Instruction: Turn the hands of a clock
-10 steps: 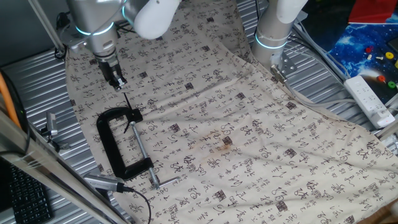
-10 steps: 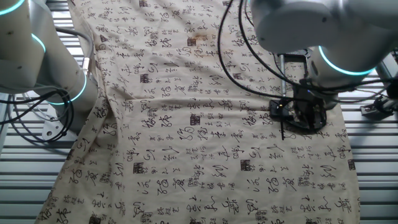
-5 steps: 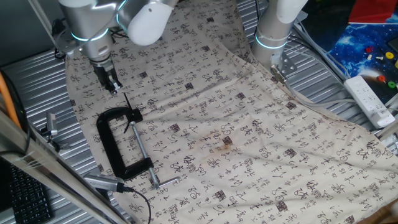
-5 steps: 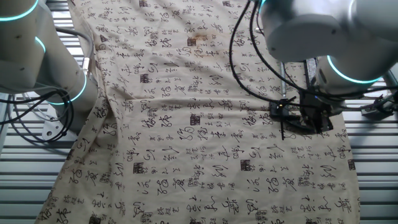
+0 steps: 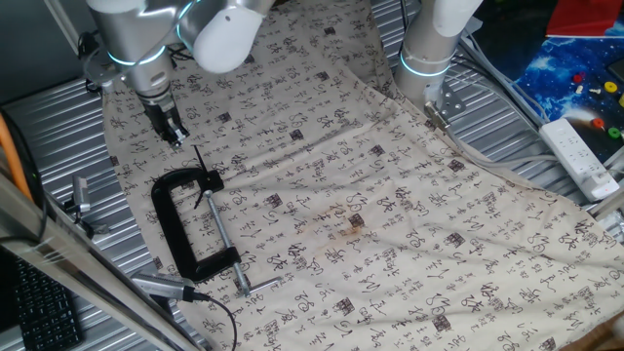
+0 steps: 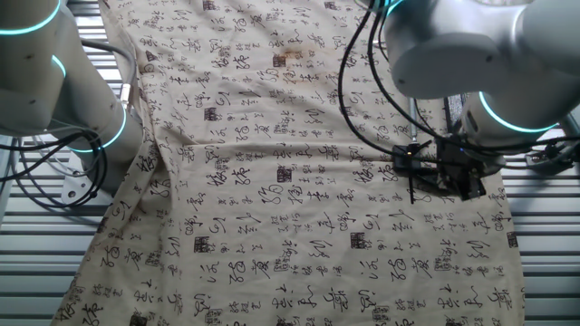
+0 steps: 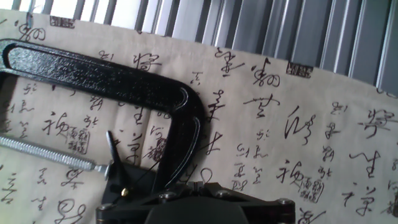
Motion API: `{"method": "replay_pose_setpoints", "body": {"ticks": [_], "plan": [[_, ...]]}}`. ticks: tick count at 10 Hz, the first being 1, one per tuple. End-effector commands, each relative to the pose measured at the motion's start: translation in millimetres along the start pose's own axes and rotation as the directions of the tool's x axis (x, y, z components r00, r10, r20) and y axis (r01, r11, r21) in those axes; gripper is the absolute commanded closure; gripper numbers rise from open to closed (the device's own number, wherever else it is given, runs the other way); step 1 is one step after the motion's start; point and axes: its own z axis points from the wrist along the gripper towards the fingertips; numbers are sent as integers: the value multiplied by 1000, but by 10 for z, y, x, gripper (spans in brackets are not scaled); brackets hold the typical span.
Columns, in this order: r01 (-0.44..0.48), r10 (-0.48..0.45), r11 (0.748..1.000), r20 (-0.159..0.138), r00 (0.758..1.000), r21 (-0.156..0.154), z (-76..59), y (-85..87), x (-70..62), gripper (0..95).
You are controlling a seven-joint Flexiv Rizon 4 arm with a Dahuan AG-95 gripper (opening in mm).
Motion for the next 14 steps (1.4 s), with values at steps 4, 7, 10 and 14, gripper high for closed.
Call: {"method": "replay_pose_setpoints", "body": {"ticks": [4,7,10,14], "plan": [[5,-5,1000,-1,1000,-1,162,-26,18,950],[7,-7,1000,0,1000,-3,261,-39,60,950],[11,-11,1000,-1,1000,-4,313,-45,106,950],[16,-16,1000,0,1000,-3,372,-52,159,950]]}}
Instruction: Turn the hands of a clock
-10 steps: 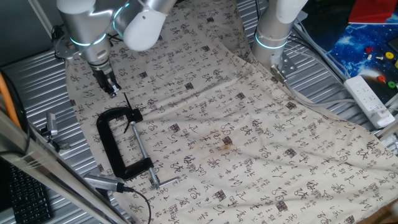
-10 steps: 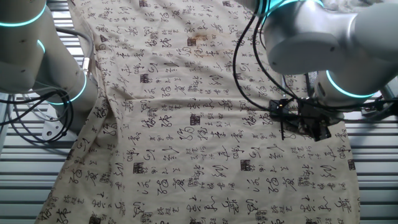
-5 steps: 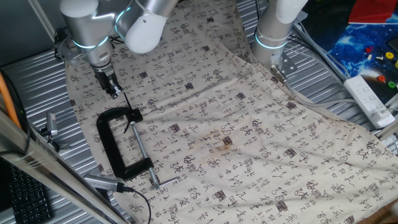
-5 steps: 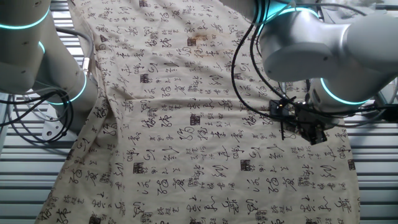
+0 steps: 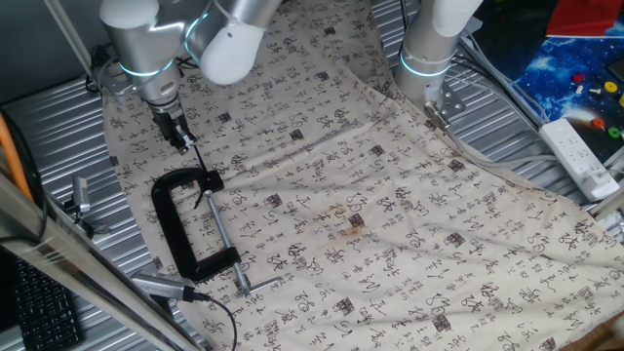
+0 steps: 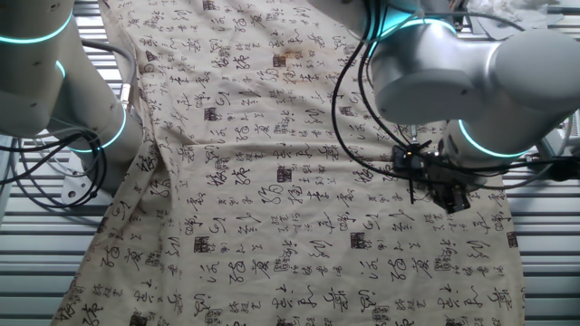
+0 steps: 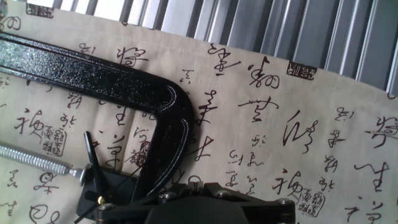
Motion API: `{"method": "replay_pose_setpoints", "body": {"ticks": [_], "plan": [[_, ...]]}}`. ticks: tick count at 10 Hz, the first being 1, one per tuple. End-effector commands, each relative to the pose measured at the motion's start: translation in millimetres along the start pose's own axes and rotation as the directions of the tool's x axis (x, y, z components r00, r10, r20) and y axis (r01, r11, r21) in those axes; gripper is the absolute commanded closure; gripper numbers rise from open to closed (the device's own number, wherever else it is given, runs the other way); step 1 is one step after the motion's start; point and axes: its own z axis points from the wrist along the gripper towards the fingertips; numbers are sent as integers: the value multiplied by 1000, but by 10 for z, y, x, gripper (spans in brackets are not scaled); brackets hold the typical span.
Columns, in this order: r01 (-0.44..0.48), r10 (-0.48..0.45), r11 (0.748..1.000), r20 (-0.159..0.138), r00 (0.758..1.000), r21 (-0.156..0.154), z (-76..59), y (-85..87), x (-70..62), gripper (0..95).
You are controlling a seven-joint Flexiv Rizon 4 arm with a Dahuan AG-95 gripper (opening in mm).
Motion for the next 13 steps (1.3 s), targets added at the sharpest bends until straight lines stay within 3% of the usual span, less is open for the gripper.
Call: {"method": "replay_pose_setpoints", "body": {"ticks": [1,5,13], "plan": [[0,0,1000,-1,1000,0,24,-3,6,950],[0,0,1000,-1,1000,1,98,-9,32,950],[-2,2,1000,0,1000,-1,85,-11,20,950]]}}
